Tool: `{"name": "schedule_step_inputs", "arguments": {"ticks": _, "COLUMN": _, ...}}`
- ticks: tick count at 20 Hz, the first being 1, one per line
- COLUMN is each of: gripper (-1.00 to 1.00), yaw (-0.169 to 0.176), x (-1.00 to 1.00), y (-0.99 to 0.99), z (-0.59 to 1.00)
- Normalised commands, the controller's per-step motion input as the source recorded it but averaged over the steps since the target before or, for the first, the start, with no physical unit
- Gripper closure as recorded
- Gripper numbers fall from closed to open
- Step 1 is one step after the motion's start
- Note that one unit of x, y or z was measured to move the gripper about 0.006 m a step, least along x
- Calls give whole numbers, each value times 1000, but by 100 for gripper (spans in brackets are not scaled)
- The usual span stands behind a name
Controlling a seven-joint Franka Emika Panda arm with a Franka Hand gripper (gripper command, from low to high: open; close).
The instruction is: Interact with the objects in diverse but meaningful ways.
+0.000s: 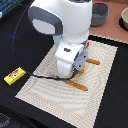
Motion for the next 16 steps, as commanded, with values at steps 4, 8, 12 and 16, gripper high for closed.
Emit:
{"name": "schedule_step_inputs", "arguments": {"ticks": 4, "gripper": -100, "yaw": 42, "x": 0, "y": -14, "z": 918}}
{"name": "schedule_step_inputs", "arguments": {"ticks": 8, "gripper": -100, "yaw": 28, "x": 0, "y": 185, "z": 1000}}
{"name": "schedule_step_inputs", "arguments": {"ticks": 12, "gripper": -100, "yaw": -8, "x": 0, "y": 178, "z": 1000}}
{"name": "schedule_step_inputs", "arguments": {"ticks": 16, "gripper": -100, "yaw": -35, "x": 298, "y": 35, "z": 981}}
